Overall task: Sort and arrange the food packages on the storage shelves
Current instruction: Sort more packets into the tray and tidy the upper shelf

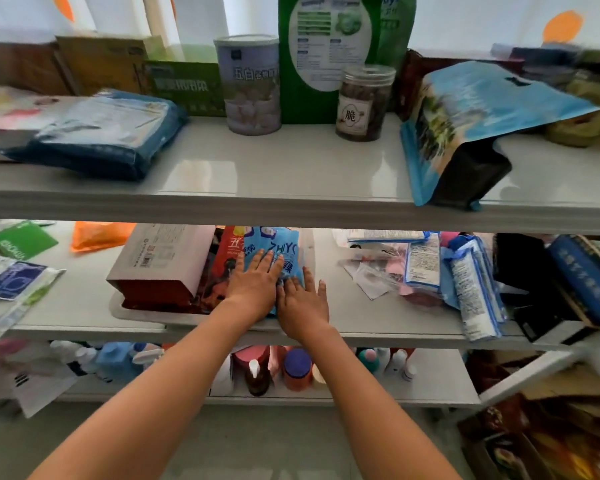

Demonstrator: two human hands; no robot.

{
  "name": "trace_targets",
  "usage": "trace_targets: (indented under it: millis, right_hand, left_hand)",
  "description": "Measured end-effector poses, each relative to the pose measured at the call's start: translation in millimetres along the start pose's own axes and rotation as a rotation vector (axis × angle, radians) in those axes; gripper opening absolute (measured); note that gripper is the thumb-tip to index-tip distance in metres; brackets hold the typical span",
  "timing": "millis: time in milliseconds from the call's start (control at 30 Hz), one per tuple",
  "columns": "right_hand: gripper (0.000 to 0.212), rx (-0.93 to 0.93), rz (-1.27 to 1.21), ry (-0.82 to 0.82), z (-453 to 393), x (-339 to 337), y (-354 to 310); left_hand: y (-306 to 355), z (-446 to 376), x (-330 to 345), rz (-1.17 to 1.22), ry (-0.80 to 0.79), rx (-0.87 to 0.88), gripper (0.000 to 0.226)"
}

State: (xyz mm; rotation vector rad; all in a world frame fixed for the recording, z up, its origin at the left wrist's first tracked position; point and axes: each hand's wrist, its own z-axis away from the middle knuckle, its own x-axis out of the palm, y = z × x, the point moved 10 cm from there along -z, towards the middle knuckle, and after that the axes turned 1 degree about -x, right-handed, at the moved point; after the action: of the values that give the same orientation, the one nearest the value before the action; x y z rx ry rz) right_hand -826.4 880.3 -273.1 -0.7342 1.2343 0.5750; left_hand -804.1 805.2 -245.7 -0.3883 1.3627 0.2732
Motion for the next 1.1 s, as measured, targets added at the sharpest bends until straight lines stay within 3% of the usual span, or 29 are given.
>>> trace_targets:
  millis: [200, 367, 633, 767, 900, 1100]
  right_hand:
    - [0.042, 0.152, -0.183, 0.325, 30, -32, 1]
    - [0.044, 0.217, -0.122, 0.307, 58, -47, 10]
    - [0.053, 0.419, -0.007, 0.489, 144, -98, 37]
    - [0.052, 0.545, 0.014, 0.489, 206, -121, 61]
    - [0.049, 0.622, 0.053, 0.599, 266, -160, 80]
    - [0.046, 0.658, 0.074, 0.759, 322, -233, 125]
  left_hand:
    - [0, 13, -30, 0.027, 0.002, 0.037, 0.073]
    - [5, 37, -51, 0.01, 0.107, 0.136, 0.088]
    - [74, 96, -96, 0.155, 0.328, 0.435, 0.056]
    - [116, 131, -125, 0.301, 0.403, 0.584, 0.055]
    - [159, 173, -167, 0.402, 0.49, 0.751, 0.055]
    - [205, 195, -254, 0.435, 0.611, 0.857, 0.053]
